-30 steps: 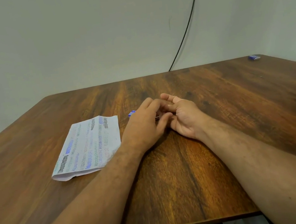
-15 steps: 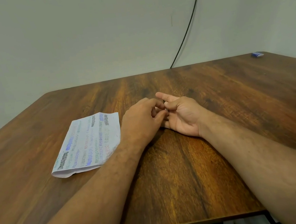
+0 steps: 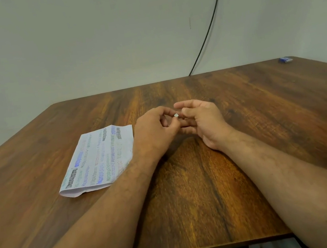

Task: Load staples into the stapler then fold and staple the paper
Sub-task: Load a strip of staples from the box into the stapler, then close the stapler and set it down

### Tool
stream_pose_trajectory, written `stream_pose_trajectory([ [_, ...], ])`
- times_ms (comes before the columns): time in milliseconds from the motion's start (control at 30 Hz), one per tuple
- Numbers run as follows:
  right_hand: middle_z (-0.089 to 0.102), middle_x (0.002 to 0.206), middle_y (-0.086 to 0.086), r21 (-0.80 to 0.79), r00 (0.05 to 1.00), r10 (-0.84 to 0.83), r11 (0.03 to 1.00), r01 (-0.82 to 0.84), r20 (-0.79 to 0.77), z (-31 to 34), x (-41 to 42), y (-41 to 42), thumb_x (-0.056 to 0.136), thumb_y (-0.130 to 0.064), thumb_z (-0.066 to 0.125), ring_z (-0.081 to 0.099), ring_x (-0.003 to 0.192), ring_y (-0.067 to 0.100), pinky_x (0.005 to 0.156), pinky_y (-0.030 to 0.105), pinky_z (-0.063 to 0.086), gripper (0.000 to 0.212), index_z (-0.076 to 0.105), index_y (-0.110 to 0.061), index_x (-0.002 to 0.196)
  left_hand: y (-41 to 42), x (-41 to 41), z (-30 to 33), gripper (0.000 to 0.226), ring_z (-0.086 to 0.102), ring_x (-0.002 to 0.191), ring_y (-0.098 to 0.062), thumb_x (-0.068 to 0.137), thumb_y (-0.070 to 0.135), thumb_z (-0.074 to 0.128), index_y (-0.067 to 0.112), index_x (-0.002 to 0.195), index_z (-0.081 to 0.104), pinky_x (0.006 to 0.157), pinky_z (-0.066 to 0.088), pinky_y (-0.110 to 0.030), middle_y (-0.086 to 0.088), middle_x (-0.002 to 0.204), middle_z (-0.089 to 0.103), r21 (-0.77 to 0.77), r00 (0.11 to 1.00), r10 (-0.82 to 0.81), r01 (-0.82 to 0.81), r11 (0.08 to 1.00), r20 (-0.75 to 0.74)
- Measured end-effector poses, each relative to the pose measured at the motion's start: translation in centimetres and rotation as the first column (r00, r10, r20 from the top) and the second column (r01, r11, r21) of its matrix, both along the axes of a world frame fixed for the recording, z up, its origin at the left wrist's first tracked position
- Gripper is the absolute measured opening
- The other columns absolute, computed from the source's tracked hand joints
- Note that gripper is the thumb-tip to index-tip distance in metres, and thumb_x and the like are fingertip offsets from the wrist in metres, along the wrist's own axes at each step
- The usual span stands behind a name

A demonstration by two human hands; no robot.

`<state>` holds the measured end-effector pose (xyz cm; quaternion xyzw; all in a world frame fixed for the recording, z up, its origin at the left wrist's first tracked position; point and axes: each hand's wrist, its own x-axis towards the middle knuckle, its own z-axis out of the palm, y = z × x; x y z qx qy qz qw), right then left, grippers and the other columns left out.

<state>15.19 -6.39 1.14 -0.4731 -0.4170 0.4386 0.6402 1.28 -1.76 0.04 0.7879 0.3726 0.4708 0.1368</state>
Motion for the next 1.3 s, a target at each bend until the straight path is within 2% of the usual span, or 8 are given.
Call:
stream_pose_trajectory([
  [100, 0.080, 0.087, 0.007, 0.068, 0.983, -0.024, 0.998, 0.012, 0.184, -0.2, 0.0, -0.3, 0.097, -0.005, 0.062, 0.077, 0.076, 0.017, 0.061, 0.027, 0.062, 0.017, 0.072, -0.011, 0.109, 0.6, -0.2, 0.0, 0.005, 0.053, 0.057, 0.001, 0.087, 0.027, 0.072, 0.029, 0.090, 0.074, 0.062, 0.040, -0.017, 0.015, 0.059, 0.056, -0.053, 0.998, 0.004, -0.001, 0.999, 0.062],
  [200, 0.080, 0.086, 0.008, 0.118, 0.952, -0.100, 0.991, 0.069, 0.290, -0.4, 0.1, -0.1, 0.092, -0.006, 0.070, 0.078, 0.078, 0.016, 0.062, 0.027, 0.063, 0.017, 0.076, -0.011, 0.107, 0.9, -0.3, -0.1, 0.007, 0.054, 0.056, 0.000, 0.089, 0.026, 0.072, 0.028, 0.093, 0.075, 0.063, 0.041, -0.016, 0.013, 0.059, 0.059, -0.079, 0.997, -0.018, 0.023, 0.997, 0.069],
  [500, 0.079, 0.088, 0.011, 0.094, 0.953, -0.146, 0.988, 0.125, 0.266, -0.4, 0.2, 0.1, 0.090, -0.009, 0.074, 0.078, 0.081, 0.022, 0.059, 0.027, 0.063, 0.011, 0.077, -0.009, 0.101, 0.9, -0.5, -0.1, 0.017, 0.056, 0.069, 0.000, 0.093, 0.023, 0.069, 0.023, 0.108, 0.078, 0.066, 0.038, -0.010, 0.022, 0.077, 0.059, -0.055, 0.998, -0.035, 0.038, 0.998, 0.049],
  [600, 0.079, 0.090, 0.014, 0.071, 0.965, -0.114, 0.992, 0.100, 0.234, -0.3, 0.2, 0.0, 0.090, -0.009, 0.073, 0.076, 0.072, 0.017, 0.054, 0.024, 0.060, 0.014, 0.076, -0.004, 0.104, 1.0, -0.6, -0.1, 0.018, 0.056, 0.072, 0.000, 0.094, 0.022, 0.068, 0.024, 0.109, 0.078, 0.068, 0.039, -0.012, 0.022, 0.079, 0.059, -0.045, 0.997, -0.048, 0.051, 0.998, 0.057],
  [700, 0.078, 0.090, 0.014, 0.058, 0.970, -0.098, 0.994, 0.087, 0.223, -0.3, 0.2, 0.0, 0.092, -0.012, 0.071, 0.071, 0.058, 0.009, 0.047, 0.022, 0.056, 0.016, 0.075, -0.005, 0.106, 1.1, -0.7, -0.2, 0.015, 0.056, 0.070, -0.002, 0.093, 0.024, 0.070, 0.024, 0.105, 0.078, 0.068, 0.039, -0.013, 0.020, 0.076, 0.059, -0.053, 0.995, -0.049, 0.054, 0.997, 0.082],
  [833, 0.079, 0.094, 0.012, 0.059, 0.977, -0.037, 0.998, 0.025, 0.210, -0.6, 0.3, 0.3, 0.094, -0.012, 0.068, 0.074, 0.066, 0.013, 0.049, 0.023, 0.057, 0.019, 0.074, -0.007, 0.111, 1.4, -0.8, -0.2, 0.009, 0.053, 0.065, -0.004, 0.089, 0.028, 0.075, 0.024, 0.096, 0.078, 0.065, 0.041, -0.019, 0.014, 0.068, 0.057, -0.097, 0.987, -0.044, 0.059, 0.993, 0.152],
  [1133, 0.079, 0.094, 0.012, 0.058, 0.976, 0.001, 0.998, -0.014, 0.217, -0.7, 0.6, 0.6, 0.094, -0.007, 0.067, 0.071, 0.058, 0.014, 0.040, 0.019, 0.050, 0.015, 0.074, -0.010, 0.107, 1.6, -1.1, 0.1, 0.009, 0.067, 0.094, -0.012, 0.084, 0.027, 0.078, 0.035, 0.083, 0.074, 0.086, 0.057, -0.035, 0.005, 0.095, 0.073, -0.213, 0.974, -0.064, 0.110, 0.971, 0.216],
  [1300, 0.078, 0.097, 0.012, 0.068, 0.971, -0.019, 0.998, 0.003, 0.238, -0.8, 0.7, 0.6, 0.094, -0.010, 0.068, 0.069, 0.058, 0.015, 0.044, 0.021, 0.052, 0.017, 0.074, -0.009, 0.111, 1.6, -1.2, 0.0, 0.005, 0.071, 0.085, -0.009, 0.085, 0.031, 0.078, 0.027, 0.087, 0.080, 0.079, 0.058, -0.030, 0.007, 0.084, 0.077, -0.250, 0.952, -0.112, 0.187, 0.950, 0.284],
])
